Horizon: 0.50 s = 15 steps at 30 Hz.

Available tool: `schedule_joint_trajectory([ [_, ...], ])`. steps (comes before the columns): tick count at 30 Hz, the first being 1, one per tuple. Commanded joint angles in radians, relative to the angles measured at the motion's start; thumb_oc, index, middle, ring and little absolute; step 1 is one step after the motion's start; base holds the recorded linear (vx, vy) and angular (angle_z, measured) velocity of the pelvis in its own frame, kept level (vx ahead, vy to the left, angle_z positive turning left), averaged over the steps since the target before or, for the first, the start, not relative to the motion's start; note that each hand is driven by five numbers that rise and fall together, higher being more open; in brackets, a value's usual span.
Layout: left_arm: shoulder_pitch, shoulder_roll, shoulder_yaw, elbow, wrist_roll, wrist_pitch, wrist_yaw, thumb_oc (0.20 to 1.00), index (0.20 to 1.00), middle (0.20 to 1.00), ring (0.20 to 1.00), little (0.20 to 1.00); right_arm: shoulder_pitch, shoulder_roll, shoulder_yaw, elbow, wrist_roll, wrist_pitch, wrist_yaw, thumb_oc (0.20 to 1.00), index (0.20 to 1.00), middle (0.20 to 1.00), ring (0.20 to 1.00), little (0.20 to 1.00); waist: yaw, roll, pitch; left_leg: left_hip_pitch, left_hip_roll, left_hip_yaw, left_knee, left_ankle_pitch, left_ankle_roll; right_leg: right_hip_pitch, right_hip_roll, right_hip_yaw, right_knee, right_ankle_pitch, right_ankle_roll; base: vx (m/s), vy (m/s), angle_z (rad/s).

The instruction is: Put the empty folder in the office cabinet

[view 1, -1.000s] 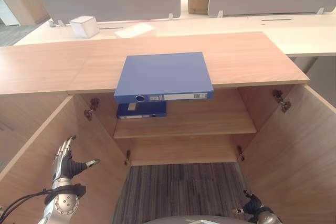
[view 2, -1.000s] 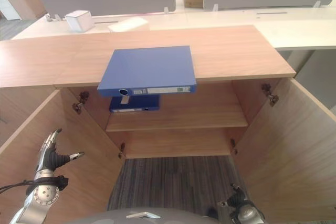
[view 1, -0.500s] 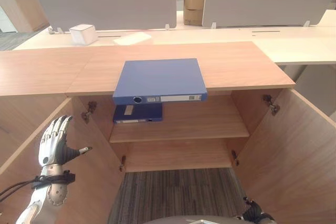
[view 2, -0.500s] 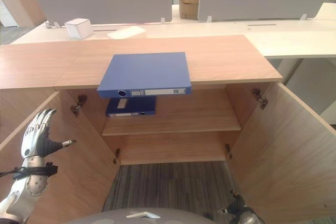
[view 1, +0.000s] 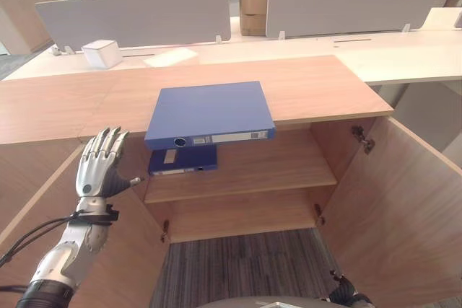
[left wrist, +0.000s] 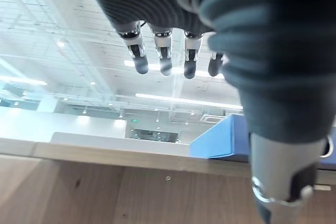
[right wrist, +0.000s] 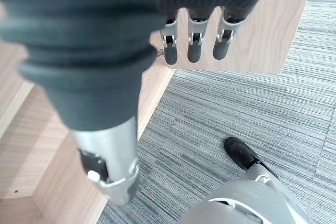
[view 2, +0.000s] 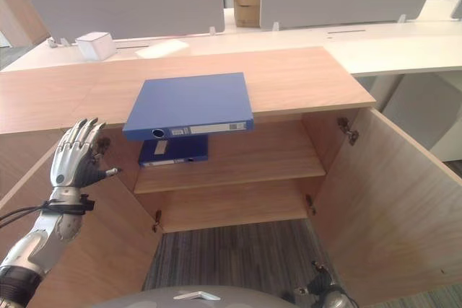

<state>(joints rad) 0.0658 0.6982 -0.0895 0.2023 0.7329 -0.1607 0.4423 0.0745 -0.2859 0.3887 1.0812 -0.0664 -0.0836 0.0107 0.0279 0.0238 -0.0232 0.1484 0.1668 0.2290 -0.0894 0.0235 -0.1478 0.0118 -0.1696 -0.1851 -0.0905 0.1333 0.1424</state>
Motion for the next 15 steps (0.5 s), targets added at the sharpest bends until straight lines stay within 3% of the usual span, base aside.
schedule_joint_trajectory([
  [1,-0.106,0.085,-0.012,-0.020,0.034,0.000,0.043,1.000,1.000,1.000,1.000,1.000,-0.078,0.002,0.023,0.027,0.008,-0.033,-0.026,1.000,1.000,1.000,1.000,1.000,-0.022,-0.013,0.019,-0.032,0.024,-0.033,0.002,-0.021,0.001,0.073,-0.049,0.012,0.011,-0.081,0.039,0.02,-0.009,-0.17],
  [15,-0.262,0.078,-0.161,0.041,0.082,0.018,0.048,1.000,1.000,1.000,1.000,1.000,-0.077,0.003,0.044,0.018,0.019,-0.036,-0.031,1.000,1.000,1.000,1.000,1.000,-0.054,-0.013,0.015,-0.012,0.027,-0.009,0.002,-0.032,0.000,0.072,-0.043,0.040,0.010,-0.082,0.038,0.02,-0.009,-0.06],
])
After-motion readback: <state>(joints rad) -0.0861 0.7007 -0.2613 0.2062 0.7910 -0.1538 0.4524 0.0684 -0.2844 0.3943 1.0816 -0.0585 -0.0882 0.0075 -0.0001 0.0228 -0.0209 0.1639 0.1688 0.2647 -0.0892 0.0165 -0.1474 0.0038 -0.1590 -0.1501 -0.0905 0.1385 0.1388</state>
